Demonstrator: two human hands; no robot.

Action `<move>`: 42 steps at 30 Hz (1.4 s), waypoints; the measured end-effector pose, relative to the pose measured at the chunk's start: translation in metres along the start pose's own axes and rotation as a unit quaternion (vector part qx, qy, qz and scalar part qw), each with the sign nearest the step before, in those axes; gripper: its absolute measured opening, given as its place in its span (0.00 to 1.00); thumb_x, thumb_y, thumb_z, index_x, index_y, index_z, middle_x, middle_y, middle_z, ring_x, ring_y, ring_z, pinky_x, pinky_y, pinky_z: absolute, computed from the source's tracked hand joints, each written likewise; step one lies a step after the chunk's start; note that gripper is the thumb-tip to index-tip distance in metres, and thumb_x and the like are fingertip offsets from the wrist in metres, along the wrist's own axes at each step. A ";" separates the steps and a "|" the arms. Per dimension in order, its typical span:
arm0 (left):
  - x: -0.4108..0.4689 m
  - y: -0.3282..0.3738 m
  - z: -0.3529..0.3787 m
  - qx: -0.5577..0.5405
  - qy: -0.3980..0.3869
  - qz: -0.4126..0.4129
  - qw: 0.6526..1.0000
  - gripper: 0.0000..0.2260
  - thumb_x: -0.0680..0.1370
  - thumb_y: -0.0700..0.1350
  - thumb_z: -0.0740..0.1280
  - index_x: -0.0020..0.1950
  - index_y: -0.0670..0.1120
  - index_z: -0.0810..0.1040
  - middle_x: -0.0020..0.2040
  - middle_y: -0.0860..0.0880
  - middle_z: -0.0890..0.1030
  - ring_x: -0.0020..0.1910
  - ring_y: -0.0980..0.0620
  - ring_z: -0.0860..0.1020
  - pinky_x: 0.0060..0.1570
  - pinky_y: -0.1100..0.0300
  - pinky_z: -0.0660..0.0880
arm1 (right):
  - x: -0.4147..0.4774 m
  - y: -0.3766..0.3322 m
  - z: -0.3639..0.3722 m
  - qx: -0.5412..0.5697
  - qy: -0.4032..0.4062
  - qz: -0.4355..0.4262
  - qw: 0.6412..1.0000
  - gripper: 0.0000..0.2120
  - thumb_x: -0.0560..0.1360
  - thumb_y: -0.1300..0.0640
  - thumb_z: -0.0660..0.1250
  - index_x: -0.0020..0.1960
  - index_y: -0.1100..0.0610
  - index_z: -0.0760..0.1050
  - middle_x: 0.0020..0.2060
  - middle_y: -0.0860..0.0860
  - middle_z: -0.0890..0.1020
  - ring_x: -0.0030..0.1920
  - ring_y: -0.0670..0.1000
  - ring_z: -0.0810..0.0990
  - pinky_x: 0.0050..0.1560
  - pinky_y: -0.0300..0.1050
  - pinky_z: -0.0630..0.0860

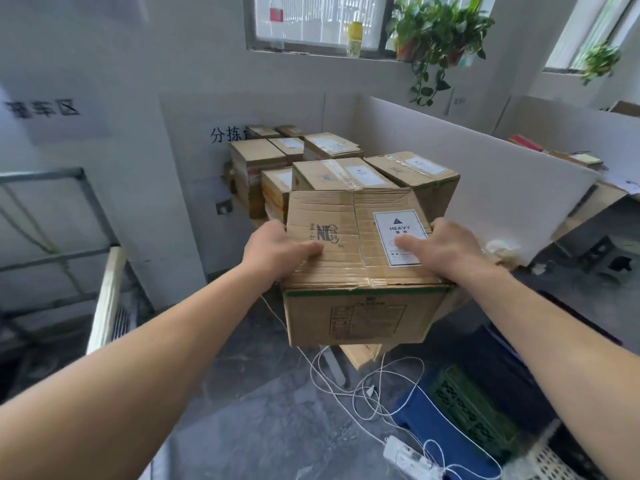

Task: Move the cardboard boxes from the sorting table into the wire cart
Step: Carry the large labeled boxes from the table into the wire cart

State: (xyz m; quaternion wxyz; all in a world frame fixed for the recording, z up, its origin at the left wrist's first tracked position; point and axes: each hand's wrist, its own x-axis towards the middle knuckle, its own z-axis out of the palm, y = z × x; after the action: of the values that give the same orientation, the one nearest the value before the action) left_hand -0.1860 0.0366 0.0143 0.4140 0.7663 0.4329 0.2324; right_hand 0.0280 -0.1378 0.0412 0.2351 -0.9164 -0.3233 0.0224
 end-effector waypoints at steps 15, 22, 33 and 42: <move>-0.035 -0.095 -0.155 0.045 0.148 -0.121 0.980 0.25 0.65 0.63 0.80 0.48 0.49 0.76 0.45 0.52 0.81 0.44 0.51 0.80 0.44 0.52 0.77 | -0.012 -0.172 0.087 0.040 -0.105 -0.146 0.983 0.29 0.71 0.31 0.69 0.57 0.54 0.72 0.46 0.47 0.78 0.47 0.51 0.78 0.44 0.49 0.74; -0.025 -0.132 -0.193 0.050 0.212 -0.191 0.957 0.23 0.66 0.62 0.79 0.49 0.48 0.78 0.45 0.52 0.82 0.43 0.52 0.80 0.40 0.54 0.75 | 0.016 -0.241 0.150 0.044 -0.158 -0.219 0.962 0.27 0.71 0.32 0.69 0.56 0.53 0.71 0.44 0.47 0.79 0.43 0.50 0.78 0.42 0.50 0.77; 0.009 -0.204 -0.189 0.054 0.296 -0.328 0.895 0.25 0.64 0.60 0.81 0.50 0.50 0.73 0.47 0.54 0.78 0.47 0.51 0.77 0.42 0.54 0.70 | 0.069 -0.310 0.264 0.050 -0.287 -0.313 0.904 0.26 0.67 0.36 0.74 0.53 0.52 0.71 0.44 0.46 0.77 0.45 0.52 0.77 0.38 0.47 0.69; -0.007 -0.273 -0.168 0.016 0.315 -0.414 0.854 0.29 0.65 0.54 0.82 0.58 0.46 0.73 0.53 0.51 0.81 0.54 0.48 0.80 0.54 0.50 0.77 | 0.054 -0.329 0.355 0.028 -0.395 -0.341 0.852 0.27 0.65 0.40 0.75 0.55 0.54 0.72 0.46 0.48 0.80 0.45 0.52 0.78 0.39 0.47 0.70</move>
State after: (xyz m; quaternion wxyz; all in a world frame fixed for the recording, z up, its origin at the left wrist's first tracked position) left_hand -0.4380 0.1807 -0.1211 0.3013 0.4085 0.8210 0.2612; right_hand -0.1890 0.2669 -0.1218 0.1060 -0.6554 -0.6804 0.3102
